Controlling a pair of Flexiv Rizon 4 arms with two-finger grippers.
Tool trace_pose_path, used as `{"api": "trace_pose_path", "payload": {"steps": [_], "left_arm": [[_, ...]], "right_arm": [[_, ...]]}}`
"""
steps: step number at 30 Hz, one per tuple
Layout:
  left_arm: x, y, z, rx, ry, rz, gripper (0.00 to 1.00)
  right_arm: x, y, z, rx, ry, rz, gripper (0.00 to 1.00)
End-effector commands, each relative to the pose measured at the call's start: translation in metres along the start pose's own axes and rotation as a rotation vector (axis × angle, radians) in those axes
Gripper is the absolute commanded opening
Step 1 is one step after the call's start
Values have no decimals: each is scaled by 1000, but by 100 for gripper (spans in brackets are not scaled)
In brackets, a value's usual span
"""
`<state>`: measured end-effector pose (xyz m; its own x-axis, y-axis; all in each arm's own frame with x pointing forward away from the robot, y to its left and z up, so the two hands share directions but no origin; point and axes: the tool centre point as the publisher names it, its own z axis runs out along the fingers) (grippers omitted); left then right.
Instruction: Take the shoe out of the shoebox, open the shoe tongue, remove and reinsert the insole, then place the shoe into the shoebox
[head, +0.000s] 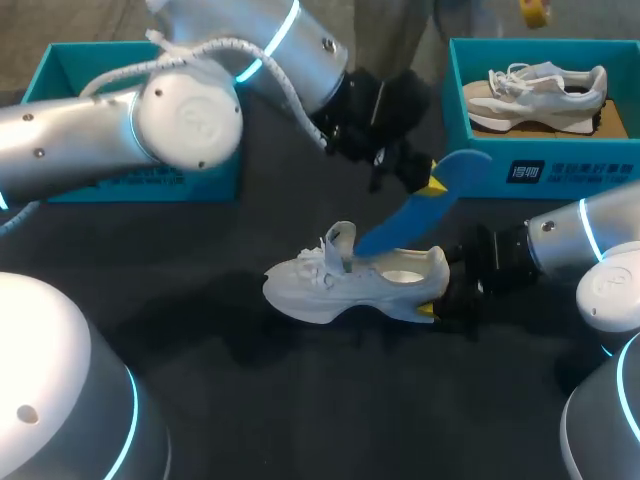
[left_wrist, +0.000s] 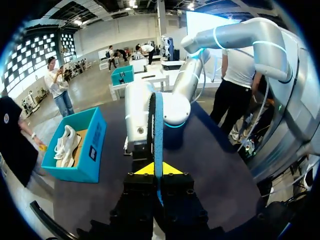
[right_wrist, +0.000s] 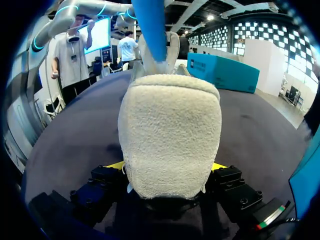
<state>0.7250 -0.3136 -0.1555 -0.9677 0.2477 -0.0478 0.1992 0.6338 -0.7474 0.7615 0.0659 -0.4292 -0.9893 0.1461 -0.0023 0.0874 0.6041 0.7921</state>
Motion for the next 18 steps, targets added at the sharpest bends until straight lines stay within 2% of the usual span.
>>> {"api": "trace_pose_path", "payload": {"steps": [1,4,6,18], "left_arm": [[6,-10,-18,27,30,18,0],[11,-21,-29,45,60,38,0],[13,-28,-35,34,37,38,0],[13,-28,-35,34,37,38,0]], "right_arm": [[0,-3,6,7,-2,1,0],[0,-3,6,7,-2,1,0],[0,-3,6,7,-2,1,0],[0,-3,6,7,-2,1,0]]}}
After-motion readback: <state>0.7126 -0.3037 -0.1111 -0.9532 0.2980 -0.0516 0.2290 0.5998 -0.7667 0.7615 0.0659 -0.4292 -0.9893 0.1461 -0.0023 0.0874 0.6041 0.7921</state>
